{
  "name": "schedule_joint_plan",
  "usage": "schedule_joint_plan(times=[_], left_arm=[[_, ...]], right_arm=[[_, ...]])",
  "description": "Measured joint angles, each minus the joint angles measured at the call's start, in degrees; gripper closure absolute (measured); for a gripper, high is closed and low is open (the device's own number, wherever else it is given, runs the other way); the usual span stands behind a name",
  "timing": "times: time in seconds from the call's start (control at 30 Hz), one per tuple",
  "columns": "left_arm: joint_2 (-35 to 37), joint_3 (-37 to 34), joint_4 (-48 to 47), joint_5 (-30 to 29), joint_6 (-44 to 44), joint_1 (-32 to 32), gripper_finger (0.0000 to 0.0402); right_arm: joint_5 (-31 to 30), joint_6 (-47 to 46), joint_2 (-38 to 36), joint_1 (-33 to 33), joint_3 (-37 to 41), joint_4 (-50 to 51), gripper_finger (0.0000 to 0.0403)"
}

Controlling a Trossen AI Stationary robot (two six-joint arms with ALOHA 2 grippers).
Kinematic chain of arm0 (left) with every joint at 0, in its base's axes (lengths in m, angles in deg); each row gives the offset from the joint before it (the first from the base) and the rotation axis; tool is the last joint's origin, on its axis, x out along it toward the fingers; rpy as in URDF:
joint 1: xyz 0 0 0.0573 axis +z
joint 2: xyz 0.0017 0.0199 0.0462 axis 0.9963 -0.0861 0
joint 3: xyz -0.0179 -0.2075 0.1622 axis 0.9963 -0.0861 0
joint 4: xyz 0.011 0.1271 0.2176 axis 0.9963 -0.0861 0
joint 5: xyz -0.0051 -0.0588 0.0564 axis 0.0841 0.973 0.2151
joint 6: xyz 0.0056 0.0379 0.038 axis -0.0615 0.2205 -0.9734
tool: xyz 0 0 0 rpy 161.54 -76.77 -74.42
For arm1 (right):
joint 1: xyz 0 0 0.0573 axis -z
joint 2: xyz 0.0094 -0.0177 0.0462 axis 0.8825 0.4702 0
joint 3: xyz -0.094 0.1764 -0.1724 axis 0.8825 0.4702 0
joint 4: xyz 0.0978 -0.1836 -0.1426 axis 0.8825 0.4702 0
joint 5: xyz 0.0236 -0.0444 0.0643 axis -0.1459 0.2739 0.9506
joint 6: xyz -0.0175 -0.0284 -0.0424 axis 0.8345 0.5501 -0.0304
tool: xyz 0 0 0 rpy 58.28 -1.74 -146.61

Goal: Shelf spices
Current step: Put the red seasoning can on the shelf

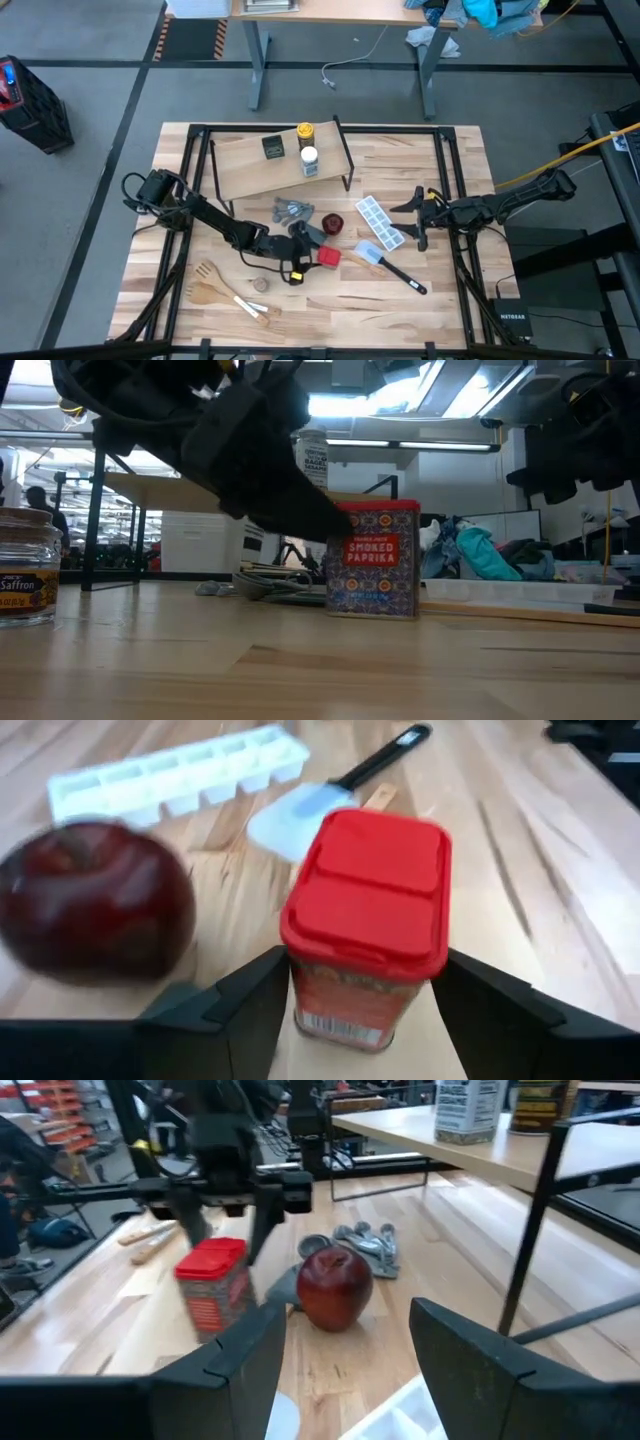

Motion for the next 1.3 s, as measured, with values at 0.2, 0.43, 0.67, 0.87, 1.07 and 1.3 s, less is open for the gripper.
schedule_joint_plan(times=[0.2, 0.43, 0.67, 0.87, 1.07, 1.3], left_arm=[[0.0, 0.0, 3.4, 0.4, -2.4, 0.0, 0.0166], [-0.5, 0.0, 3.6, 0.7, -2.0, 0.0, 0.0166], [-7.4, 0.9, 7.7, 2.5, -1.9, 0.0, 0.0166], [-13.0, 4.9, 7.7, 2.5, -5.0, 0.0, 0.0166], [-13.4, 7.2, 7.7, 2.4, -8.8, 0.0, 0.0167], [-13.4, 7.8, 7.6, 2.4, -9.2, 0.0, 0.0213]], right_arm=[[-1.2, 0.0, 0.7, 0.0, 0.0, -0.3, 0.0182], [-1.2, 0.0, 0.7, 0.0, 0.0, -0.5, 0.0182], [-1.2, 0.0, 0.7, 0.0, 0.0, -0.5, 0.0182], [-1.2, 0.0, 0.7, 0.0, 0.0, -0.5, 0.0182], [-1.2, 0.0, 0.7, 0.0, 0.0, -0.5, 0.0182], [-1.2, 0.0, 0.7, 0.0, 0.0, -0.4, 0.0182]])
